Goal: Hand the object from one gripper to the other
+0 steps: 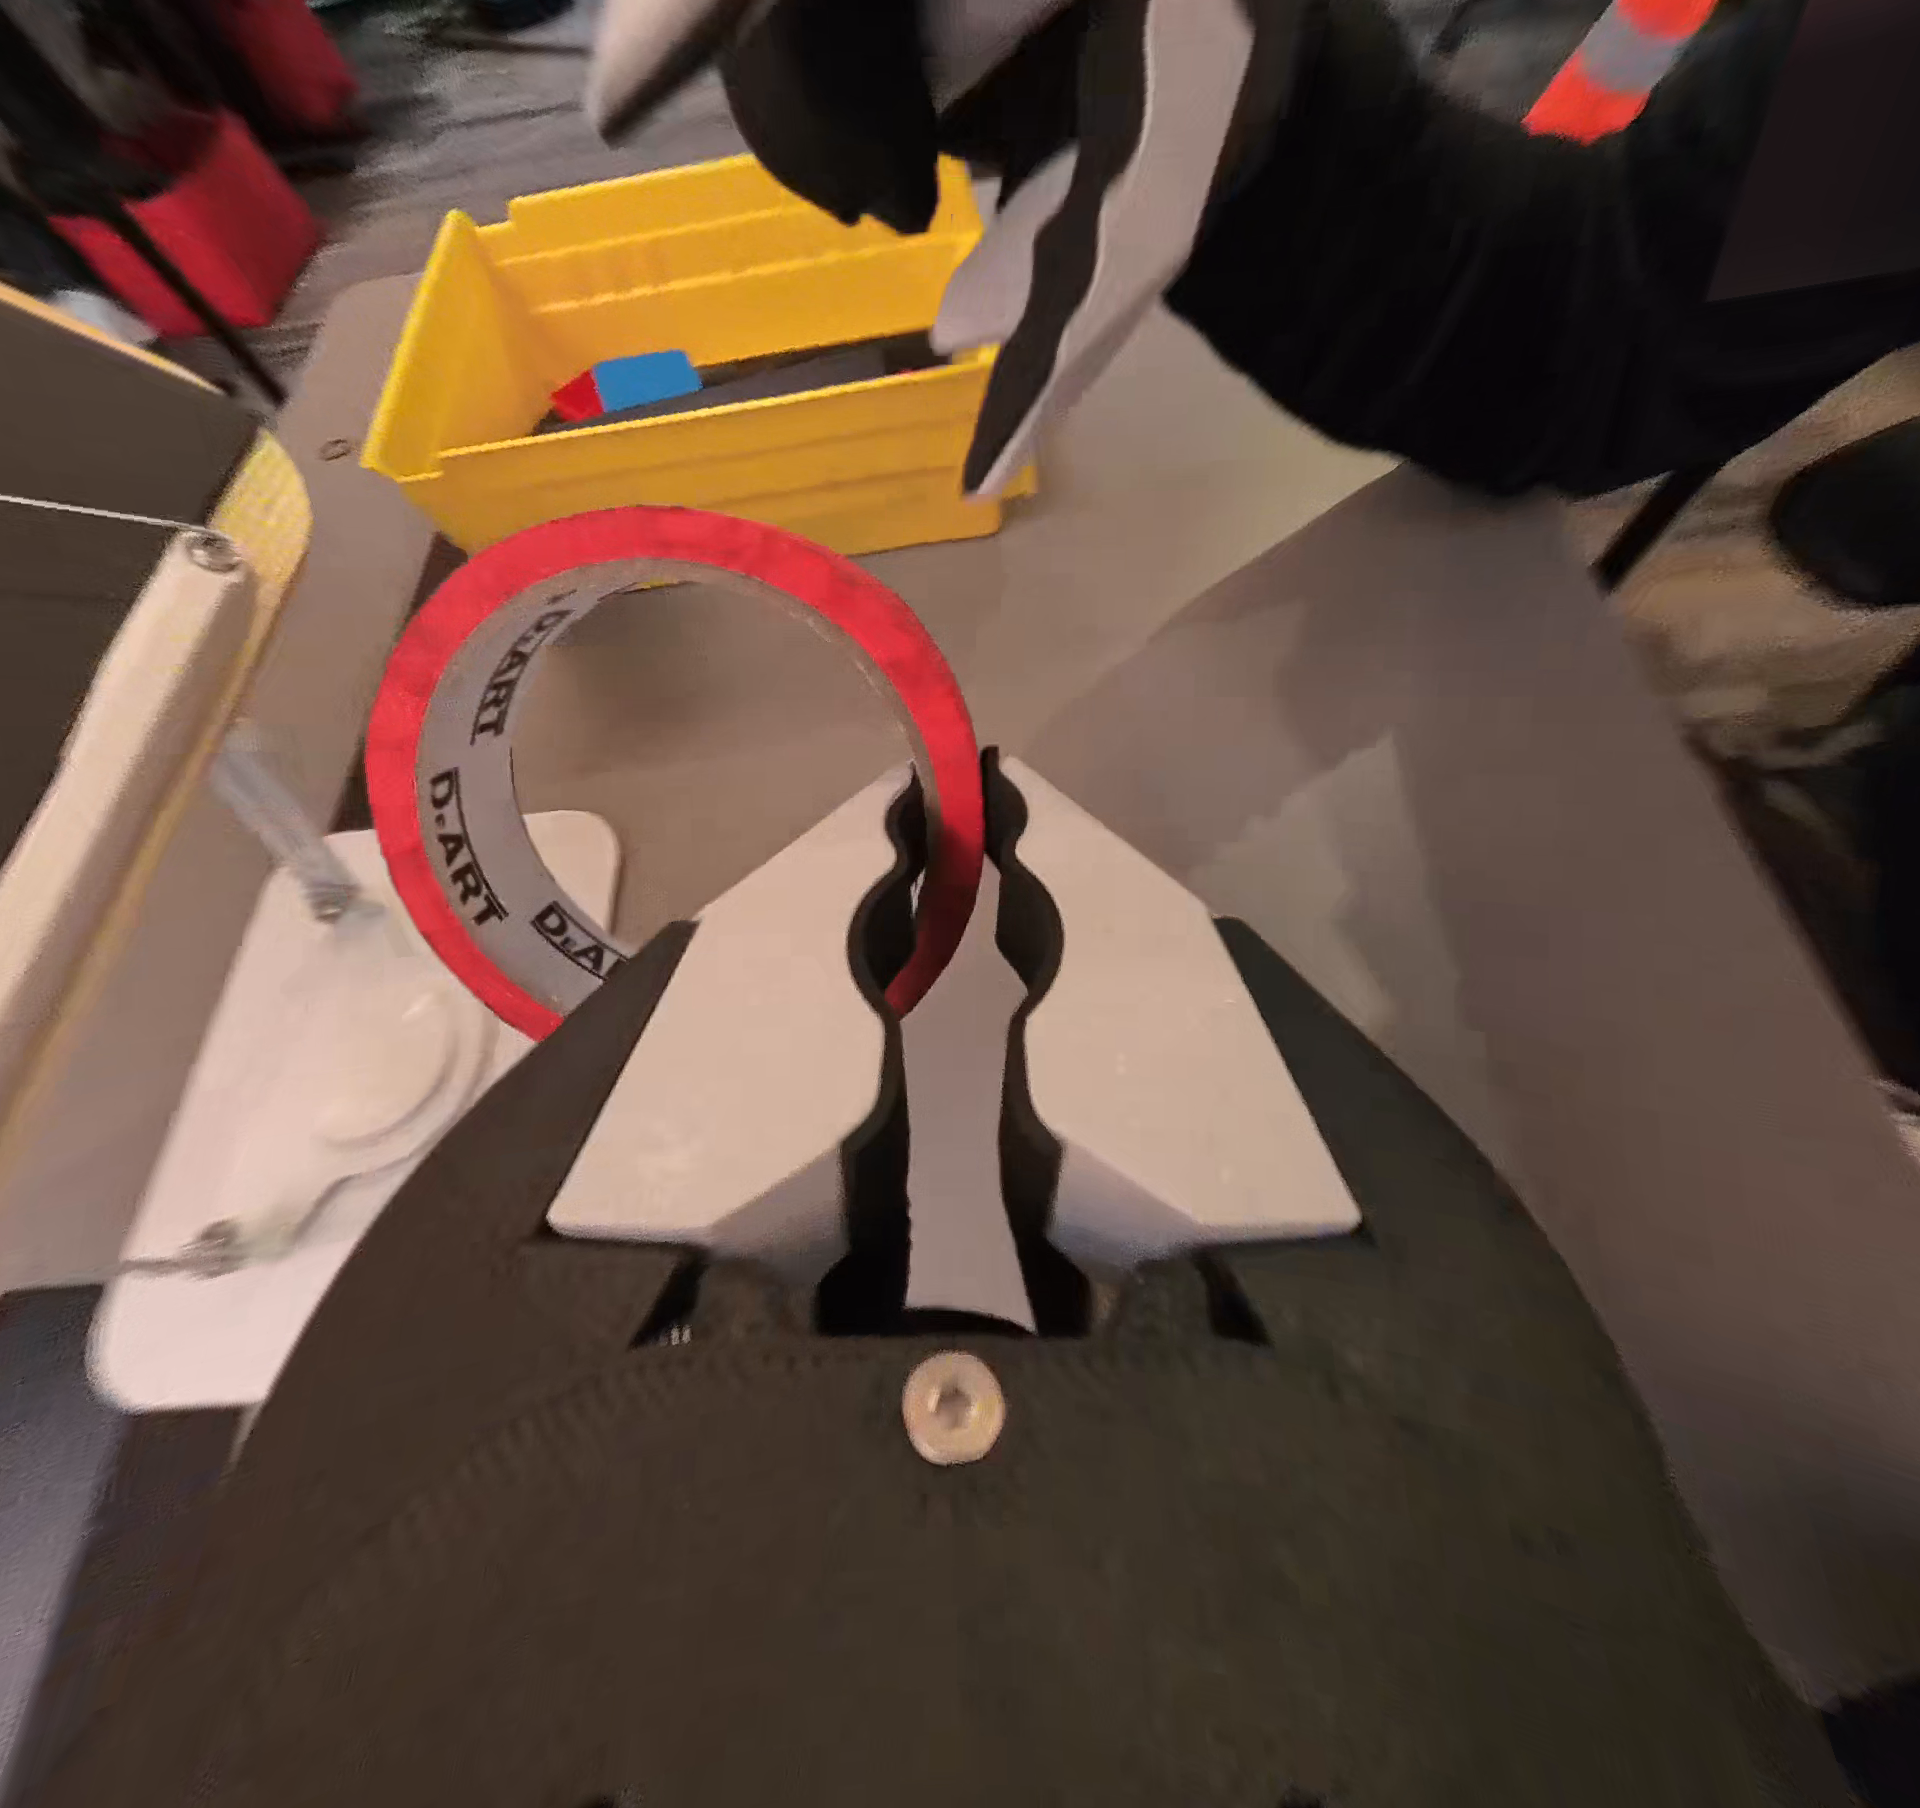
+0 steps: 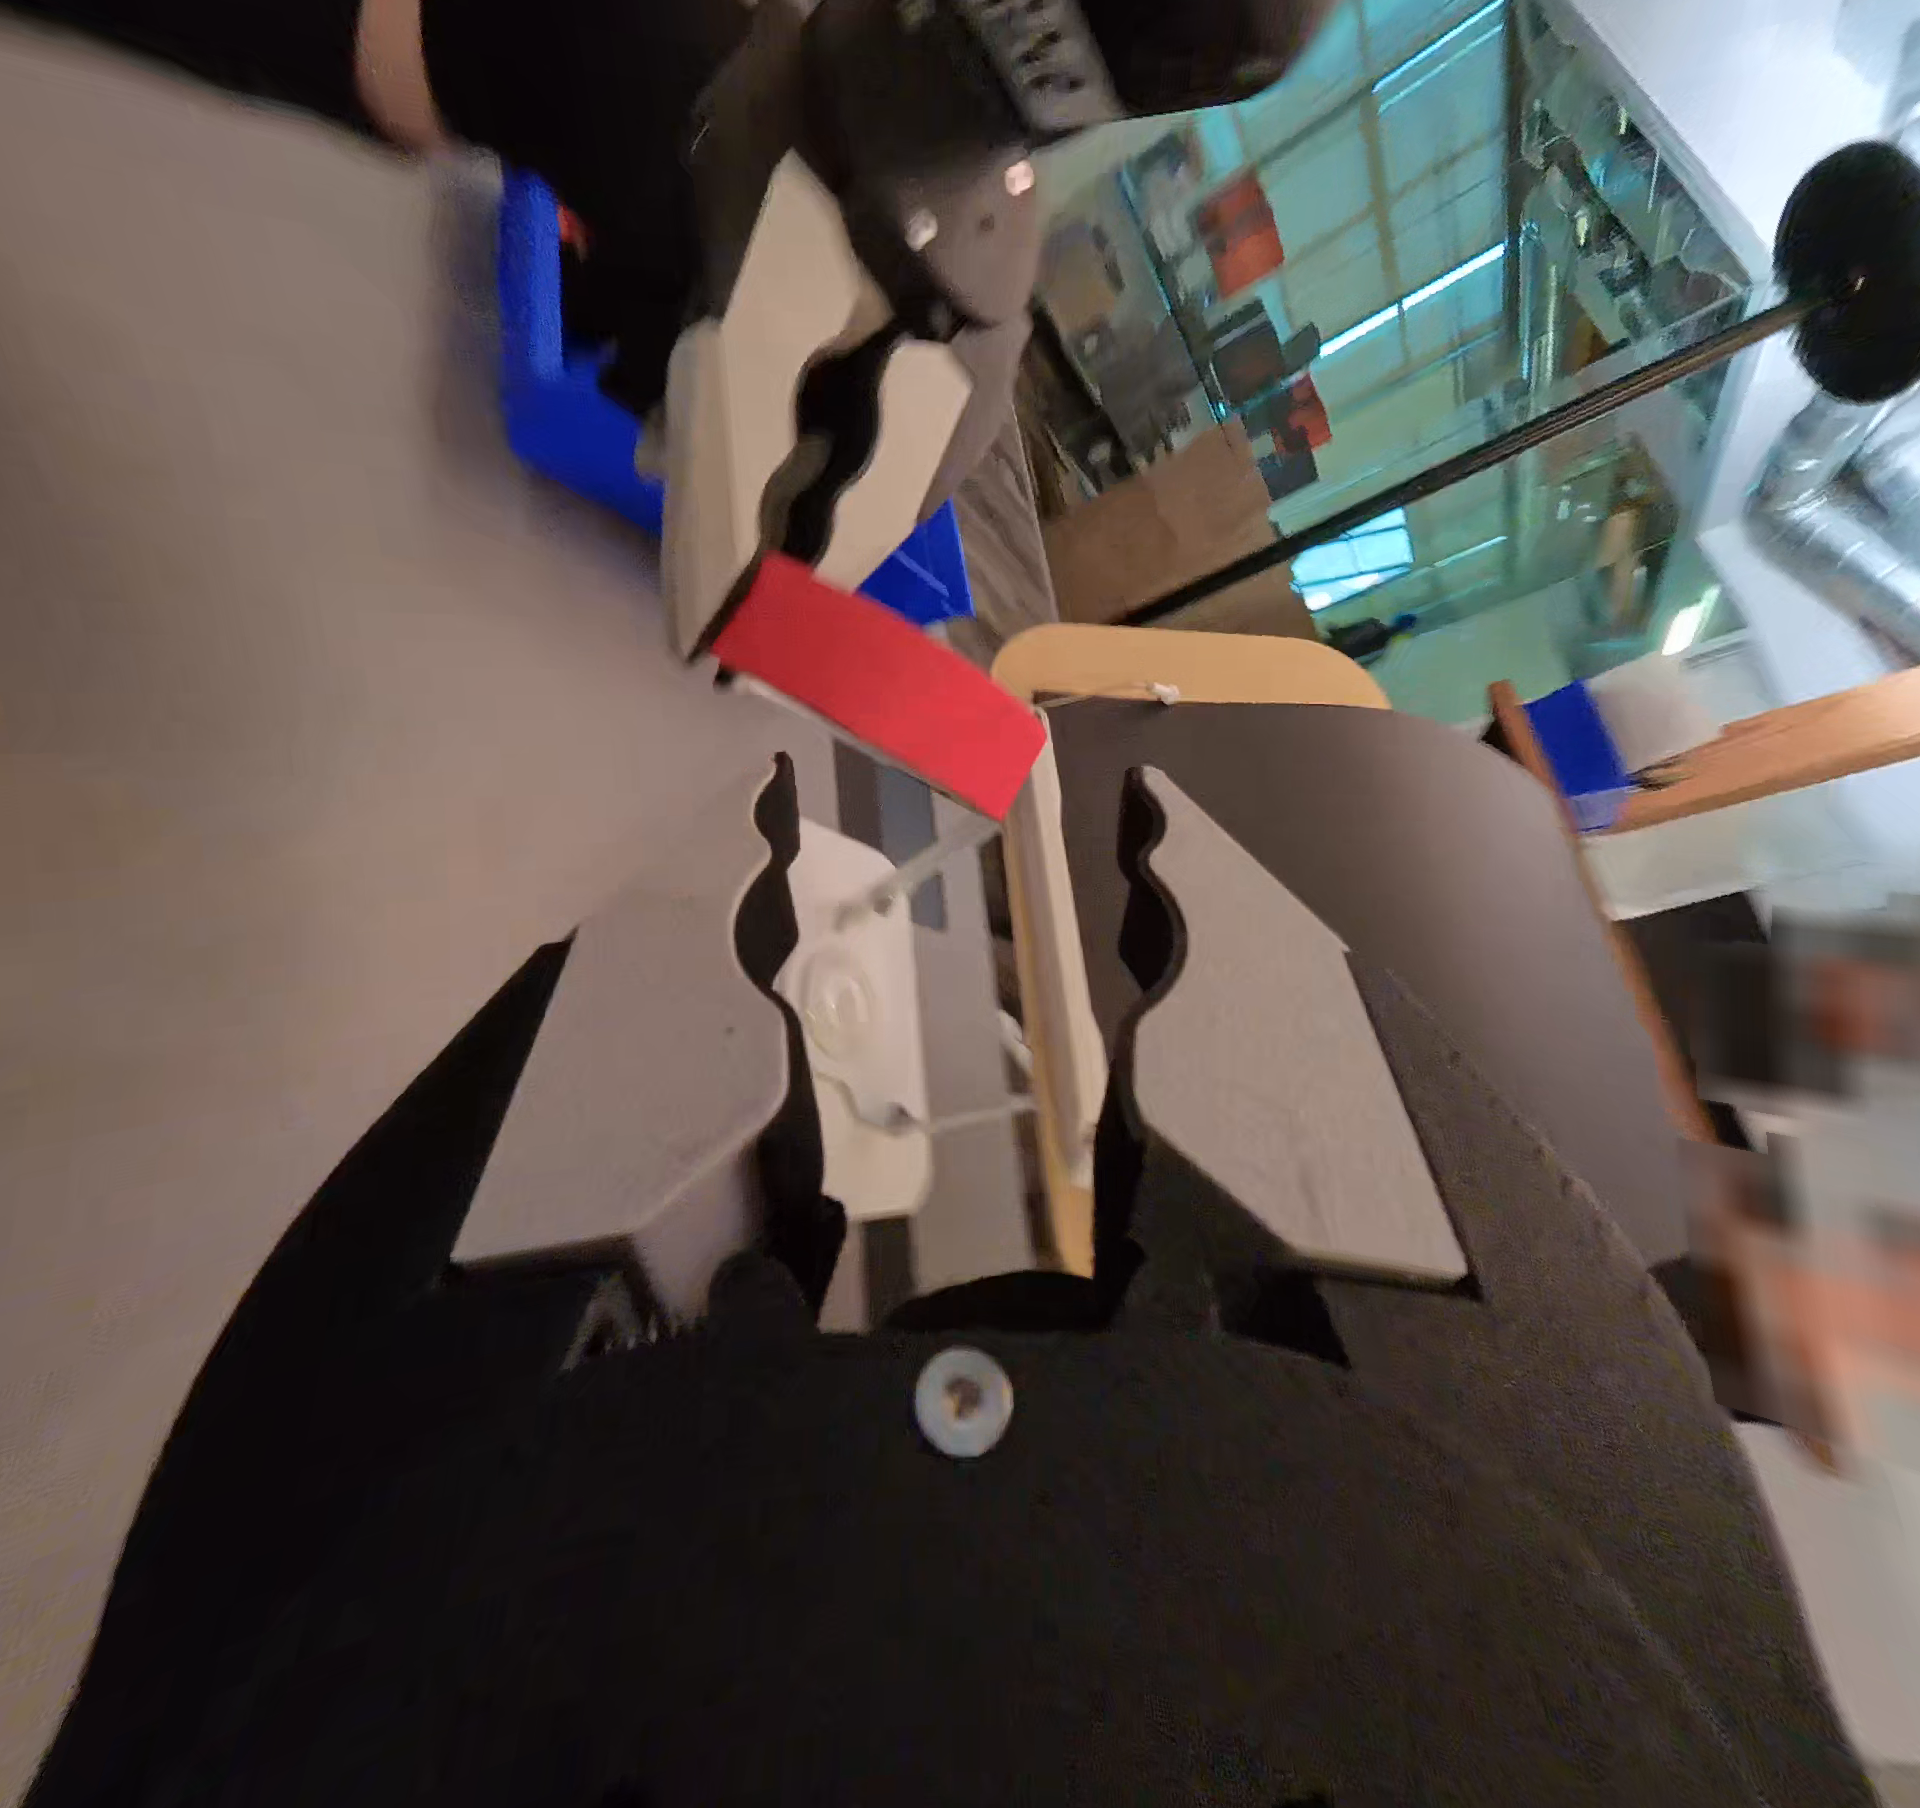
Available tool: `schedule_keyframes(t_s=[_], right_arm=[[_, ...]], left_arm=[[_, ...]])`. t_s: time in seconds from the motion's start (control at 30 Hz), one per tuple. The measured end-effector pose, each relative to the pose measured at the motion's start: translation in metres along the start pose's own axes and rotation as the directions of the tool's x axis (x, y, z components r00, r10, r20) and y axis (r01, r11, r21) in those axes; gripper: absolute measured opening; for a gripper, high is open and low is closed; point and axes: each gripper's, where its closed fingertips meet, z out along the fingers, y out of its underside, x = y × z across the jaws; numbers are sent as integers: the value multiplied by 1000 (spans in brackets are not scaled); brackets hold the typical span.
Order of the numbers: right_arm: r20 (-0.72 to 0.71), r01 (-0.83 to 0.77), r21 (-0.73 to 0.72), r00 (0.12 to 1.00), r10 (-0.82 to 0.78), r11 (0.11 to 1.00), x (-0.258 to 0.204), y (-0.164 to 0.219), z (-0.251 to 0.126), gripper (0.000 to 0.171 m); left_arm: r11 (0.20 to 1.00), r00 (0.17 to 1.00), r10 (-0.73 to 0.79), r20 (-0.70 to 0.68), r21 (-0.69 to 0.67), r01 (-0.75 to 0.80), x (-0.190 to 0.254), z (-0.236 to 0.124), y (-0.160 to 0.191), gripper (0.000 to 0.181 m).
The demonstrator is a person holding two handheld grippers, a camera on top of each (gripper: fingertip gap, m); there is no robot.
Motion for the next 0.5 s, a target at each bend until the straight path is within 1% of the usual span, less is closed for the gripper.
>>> schedule_keyframes(t_s=[0.03, 0.07, 0.13, 0.23, 0.3, 0.37, 0.4, 0.5], right_arm=[[-2, 81, -41, 997, -82, 996, -5, 1, 3, 61], [-7, 138, -55, 990, -139, 989, -8, -2, 6, 60], [-64, 207, -66, 975, -211, 976, -4, -9, 11, 59], [-159, 276, -84, 945, -287, 957, 2, -14, 19, 53], [-215, 314, -101, 920, -329, 944, 6, -17, 23, 50], [-272, 327, -109, 899, -344, 939, 11, -20, 25, 44], [-290, 338, -119, 888, -358, 934, 12, -21, 26, 41], [-351, 353, -135, 857, -378, 926, 18, -23, 24, 19]], left_arm=[[998, 998, -43, -50, 34, 45, 4, -3, -3, 8], [992, 991, -94, -94, 78, 102, 6, -7, -9, 7], [967, 968, -173, -180, 158, 202, 8, -15, -20, 7], [928, 931, -204, -303, 244, 283, 13, -23, -32, 8], [901, 904, -185, -386, 302, 313, 20, -27, -42, 8], [886, 884, -195, -426, 311, 345, 22, -24, -46, 8], [881, 871, -180, -457, 319, 349, 26, -22, -48, 8], [867, 842, -179, -508, 323, 379, 31, -15, -54, 7]])
